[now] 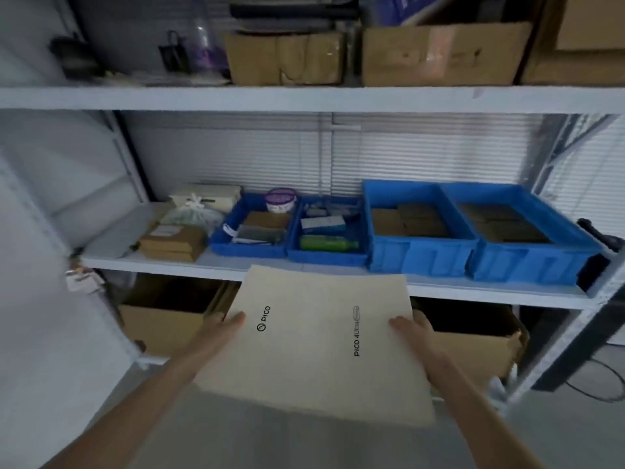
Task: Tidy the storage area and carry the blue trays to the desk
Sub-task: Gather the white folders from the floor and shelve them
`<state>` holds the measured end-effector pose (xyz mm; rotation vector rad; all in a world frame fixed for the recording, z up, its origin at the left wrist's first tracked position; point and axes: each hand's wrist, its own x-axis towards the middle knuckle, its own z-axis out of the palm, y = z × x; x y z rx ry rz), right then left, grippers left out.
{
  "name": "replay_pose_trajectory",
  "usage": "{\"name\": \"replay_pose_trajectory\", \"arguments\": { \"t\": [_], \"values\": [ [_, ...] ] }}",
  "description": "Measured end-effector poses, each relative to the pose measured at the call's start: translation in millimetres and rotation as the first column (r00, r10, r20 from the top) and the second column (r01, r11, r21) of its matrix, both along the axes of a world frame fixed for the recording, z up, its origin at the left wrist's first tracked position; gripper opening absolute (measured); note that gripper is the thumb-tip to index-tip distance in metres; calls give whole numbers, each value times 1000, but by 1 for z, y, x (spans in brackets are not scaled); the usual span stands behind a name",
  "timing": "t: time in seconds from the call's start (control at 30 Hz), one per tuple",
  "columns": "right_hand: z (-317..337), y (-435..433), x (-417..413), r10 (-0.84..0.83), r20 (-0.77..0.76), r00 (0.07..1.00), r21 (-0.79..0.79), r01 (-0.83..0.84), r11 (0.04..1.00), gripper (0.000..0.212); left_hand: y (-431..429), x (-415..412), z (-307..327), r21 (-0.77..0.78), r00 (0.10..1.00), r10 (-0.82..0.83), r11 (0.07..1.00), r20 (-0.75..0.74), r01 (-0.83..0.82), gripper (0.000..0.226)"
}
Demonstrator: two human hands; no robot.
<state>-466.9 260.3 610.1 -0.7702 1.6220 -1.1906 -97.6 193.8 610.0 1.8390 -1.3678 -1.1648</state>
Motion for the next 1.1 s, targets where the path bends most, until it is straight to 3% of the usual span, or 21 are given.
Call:
{"name": "replay_pose_trajectory", "arguments": {
  "t": [0.17, 0.47, 0.57, 0.77, 1.0, 1.1],
  "values": [
    [41, -52, 142, 155, -9, 988, -26, -155, 988, 10, -9, 150, 48, -33, 995, 98, 995, 18, -98, 29],
    [106, -159, 319, 264, -112, 958, -44, -270, 962, 17, -54, 332, 121, -137, 986, 169, 976, 6, -167, 31],
    [158, -211, 349, 271, -141, 952, -100, -286, 953, 7, -99, 364, 170, -209, 988, 151, 967, -1, -148, 27],
    [292, -319, 385, 196, -223, 955, -343, -265, 901, 10, -208, 410, 286, -353, 983, 181, 922, 30, -159, 45],
    [388, -421, 403, 230, -228, 946, -357, -301, 884, 49, -314, 437, 388, -452, 975, 196, 882, 101, -131, 43],
    [411, -441, 408, 176, -231, 957, -375, -255, 891, 43, -355, 438, 414, -475, 984, 137, 878, 114, -67, 35]
  ]
}}
